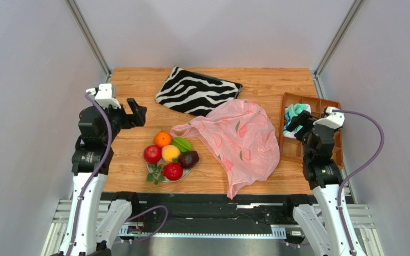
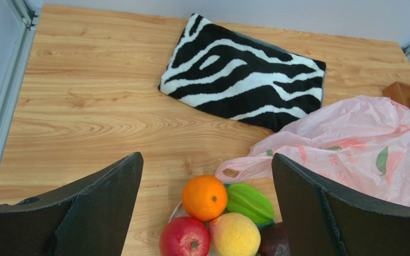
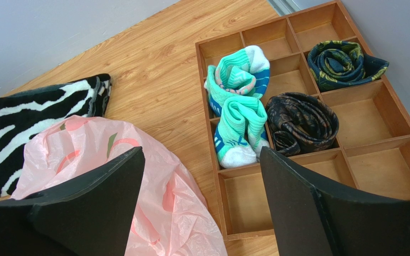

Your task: Place the fruits into the plastic bag

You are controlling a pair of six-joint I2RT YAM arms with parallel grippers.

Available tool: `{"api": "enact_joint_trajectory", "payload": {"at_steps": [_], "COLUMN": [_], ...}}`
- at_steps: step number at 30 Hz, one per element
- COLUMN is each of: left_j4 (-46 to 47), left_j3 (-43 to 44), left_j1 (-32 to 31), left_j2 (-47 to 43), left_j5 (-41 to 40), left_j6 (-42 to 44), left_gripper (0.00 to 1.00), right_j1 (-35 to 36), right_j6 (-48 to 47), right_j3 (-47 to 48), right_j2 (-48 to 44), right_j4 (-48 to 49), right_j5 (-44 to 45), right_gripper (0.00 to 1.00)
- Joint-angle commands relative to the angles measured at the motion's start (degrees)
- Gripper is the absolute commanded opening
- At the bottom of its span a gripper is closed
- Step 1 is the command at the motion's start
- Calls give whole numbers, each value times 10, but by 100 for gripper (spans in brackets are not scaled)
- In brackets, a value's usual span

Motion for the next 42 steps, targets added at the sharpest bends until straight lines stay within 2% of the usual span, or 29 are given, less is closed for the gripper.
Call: {"api": "enact_joint_trajectory", "payload": {"at_steps": [1, 11, 13, 16, 18, 21, 22, 24, 25, 27, 30, 33, 36, 42], "left_j4": [12, 12, 27, 17, 13, 12, 9, 0, -14, -33, -18, -8, -6, -2], "left_j3": [24, 28, 26, 52, 77, 108, 116, 146, 158, 186, 175, 147, 127, 113], "left_j1": [2, 2, 2, 2, 0, -24, -35, -73, -86, -114, -116, -116, -116, -116], "left_j2": [-1, 10, 14, 39, 62, 83, 88, 106, 115, 145, 163, 155, 139, 125], "left_j5": [16, 16, 44, 68, 97, 103, 100, 83, 76, 72, 93, 86, 65, 59], "left_j6": [-11, -23, -14, -11, -8, -3, 1, 16, 24, 44, 50, 55, 64, 76], "left_gripper": [99, 99, 99, 99, 98, 97, 97, 97, 97, 97, 98, 98, 99, 99], "right_j1": [-1, -2, -1, 4, 18, 97, 149, 201, 256, 315, 460, 536, 572, 596], "right_j6": [-3, -7, -18, -30, -37, -57, -59, -62, -62, -64, -70, -65, -65, -68], "right_j3": [23, 21, 22, 52, 75, 91, 93, 96, 97, 108, 131, 156, 171, 224], "right_j2": [-6, -21, -27, 2, 30, 75, 100, 127, 141, 192, 270, 340, 403, 507], "right_j4": [7, 12, 32, 33, 12, 0, -1, -1, -1, -3, -20, -36, -33, -49], "right_j5": [5, -17, -47, -157, -177, -139, -106, -79, -58, -29, 36, 93, 100, 127], "right_gripper": [83, 82, 80, 76, 73, 73, 73, 73, 73, 75, 77, 78, 79, 79]}}
